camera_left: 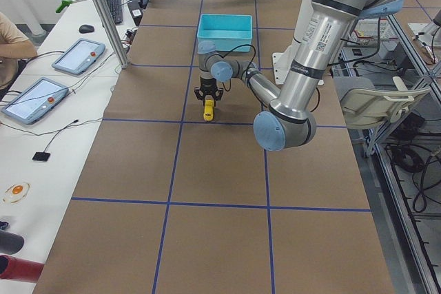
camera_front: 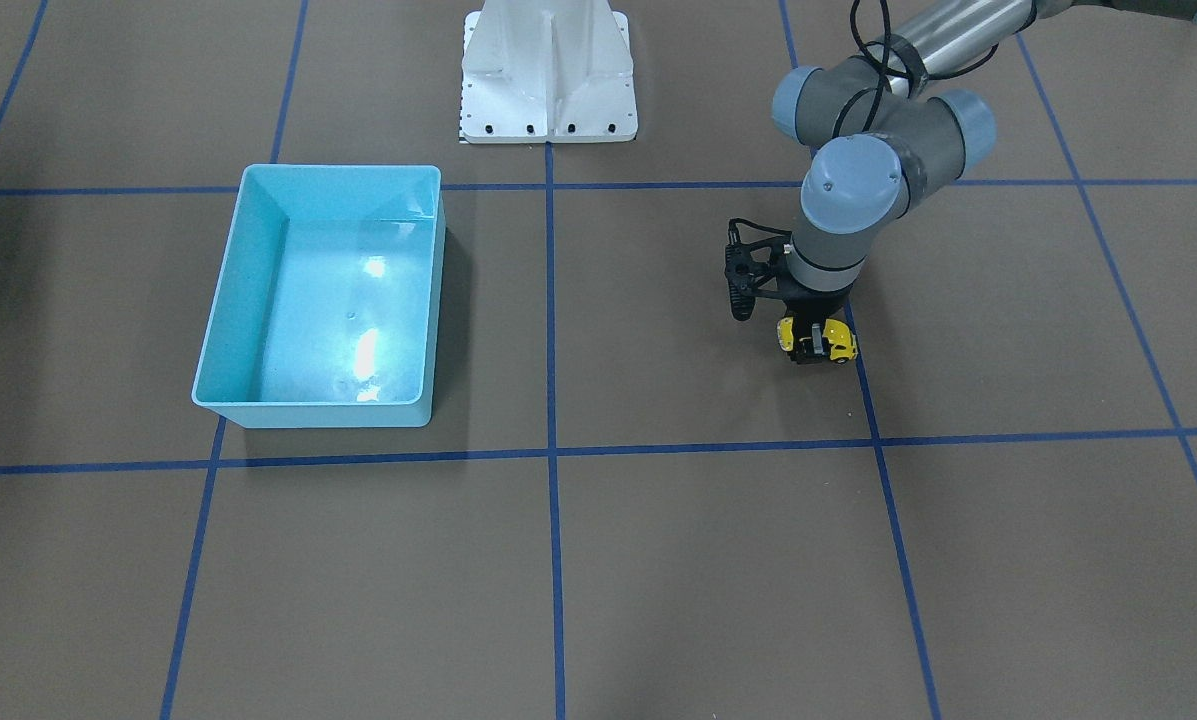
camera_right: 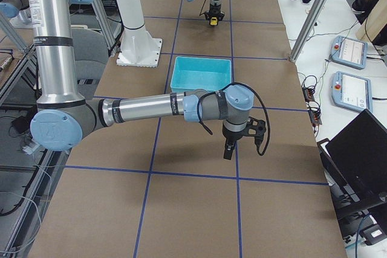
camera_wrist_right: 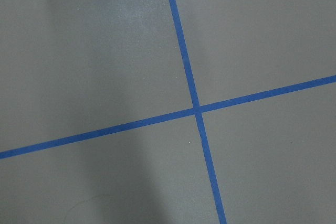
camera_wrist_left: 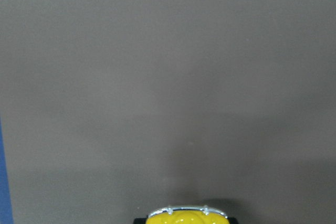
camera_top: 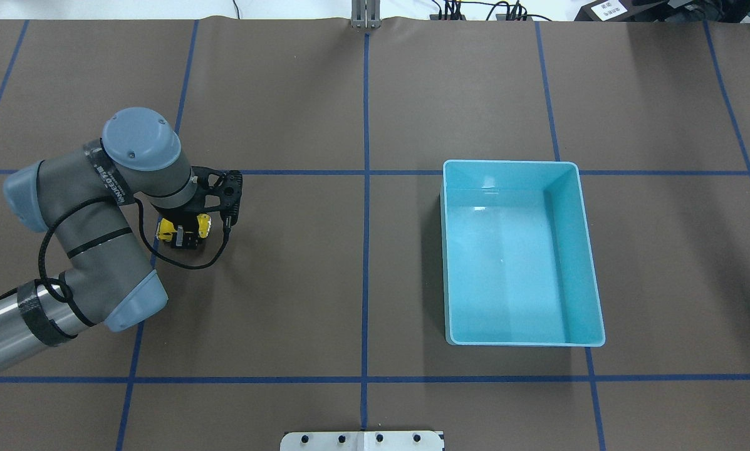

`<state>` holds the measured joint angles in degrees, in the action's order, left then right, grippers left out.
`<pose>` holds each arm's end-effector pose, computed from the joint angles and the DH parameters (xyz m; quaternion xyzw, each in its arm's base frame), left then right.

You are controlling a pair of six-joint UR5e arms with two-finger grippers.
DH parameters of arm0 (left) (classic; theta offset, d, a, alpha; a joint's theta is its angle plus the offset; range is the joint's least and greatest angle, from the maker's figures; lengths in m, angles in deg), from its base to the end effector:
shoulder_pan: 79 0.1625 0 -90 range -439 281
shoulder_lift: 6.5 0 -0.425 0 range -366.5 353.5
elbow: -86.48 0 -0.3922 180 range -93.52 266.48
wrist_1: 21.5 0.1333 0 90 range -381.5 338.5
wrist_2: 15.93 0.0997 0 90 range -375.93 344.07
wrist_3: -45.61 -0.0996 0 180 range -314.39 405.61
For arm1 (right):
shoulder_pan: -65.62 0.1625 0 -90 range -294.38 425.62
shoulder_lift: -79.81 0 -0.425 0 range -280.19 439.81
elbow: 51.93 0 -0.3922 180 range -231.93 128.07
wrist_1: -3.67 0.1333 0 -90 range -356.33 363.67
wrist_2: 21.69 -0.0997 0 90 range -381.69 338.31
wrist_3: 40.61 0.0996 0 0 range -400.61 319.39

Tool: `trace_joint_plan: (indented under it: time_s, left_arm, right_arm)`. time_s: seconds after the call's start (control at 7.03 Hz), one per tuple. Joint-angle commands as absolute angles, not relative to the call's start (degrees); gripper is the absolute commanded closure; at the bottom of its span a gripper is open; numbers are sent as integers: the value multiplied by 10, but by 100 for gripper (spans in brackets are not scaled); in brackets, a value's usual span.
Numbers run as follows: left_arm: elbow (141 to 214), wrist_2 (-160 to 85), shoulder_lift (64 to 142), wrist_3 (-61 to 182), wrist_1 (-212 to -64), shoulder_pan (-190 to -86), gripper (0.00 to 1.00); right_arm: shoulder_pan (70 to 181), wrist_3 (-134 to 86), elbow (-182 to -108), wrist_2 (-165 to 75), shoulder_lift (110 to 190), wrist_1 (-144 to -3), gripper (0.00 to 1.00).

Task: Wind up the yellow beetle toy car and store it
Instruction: 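Drag the car backward toward the robot with the left gripper to wind it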

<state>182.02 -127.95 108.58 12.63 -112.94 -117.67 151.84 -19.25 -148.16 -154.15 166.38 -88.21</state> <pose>0.4484 -0.4818 0.3730 0.2383 0.2244 0.6723 0.6640 0.0316 -0.5240 0.5802 -0.0169 -0.3664 0.1178 0.9228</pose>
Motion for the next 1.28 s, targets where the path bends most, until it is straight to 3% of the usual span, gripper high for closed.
trace_joint_plan:
  time_s: [0.0,1.14]
  left_arm:
    - [1819,-1289,1079,126,-1139,-1177,100]
    - [1815,-1327,1034,125,-1196,-1188,100]
  right_arm:
    - [1518,-192,-1482,-1541,1665,-882,0]
    - [1518,-191,-1483,-1539,1665,-882,0]
